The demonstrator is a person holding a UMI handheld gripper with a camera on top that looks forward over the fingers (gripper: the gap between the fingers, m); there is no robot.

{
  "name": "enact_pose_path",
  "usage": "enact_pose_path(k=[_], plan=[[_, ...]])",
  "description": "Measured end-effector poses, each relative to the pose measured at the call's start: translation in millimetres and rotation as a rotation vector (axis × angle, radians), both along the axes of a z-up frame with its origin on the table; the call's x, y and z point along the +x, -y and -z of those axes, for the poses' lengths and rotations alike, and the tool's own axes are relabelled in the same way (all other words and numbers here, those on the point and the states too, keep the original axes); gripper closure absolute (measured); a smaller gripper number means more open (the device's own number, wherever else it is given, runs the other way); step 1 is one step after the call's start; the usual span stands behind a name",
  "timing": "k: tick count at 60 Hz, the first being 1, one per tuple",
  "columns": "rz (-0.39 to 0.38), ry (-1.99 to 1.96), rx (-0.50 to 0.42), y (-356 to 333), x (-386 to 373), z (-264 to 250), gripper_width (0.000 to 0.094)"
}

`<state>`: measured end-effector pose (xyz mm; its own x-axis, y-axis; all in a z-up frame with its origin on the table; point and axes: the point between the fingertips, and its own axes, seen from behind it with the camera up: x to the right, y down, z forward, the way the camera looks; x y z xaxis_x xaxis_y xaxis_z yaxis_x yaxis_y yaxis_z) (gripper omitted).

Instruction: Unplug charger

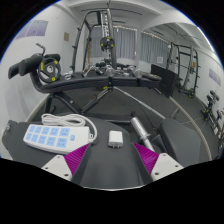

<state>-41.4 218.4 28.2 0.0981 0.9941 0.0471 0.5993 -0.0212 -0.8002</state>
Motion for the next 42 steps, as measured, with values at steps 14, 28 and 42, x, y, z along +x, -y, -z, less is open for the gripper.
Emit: enact_pose_path(k=[14, 28, 42], plan=[[-0.011, -0.082, -0.036, 56, 136, -112, 0.0078], [0.011, -0.14, -0.053, 102, 254, -165, 0.0079], [-0.017, -0.133, -0.001, 137, 313, -164, 0.0079]])
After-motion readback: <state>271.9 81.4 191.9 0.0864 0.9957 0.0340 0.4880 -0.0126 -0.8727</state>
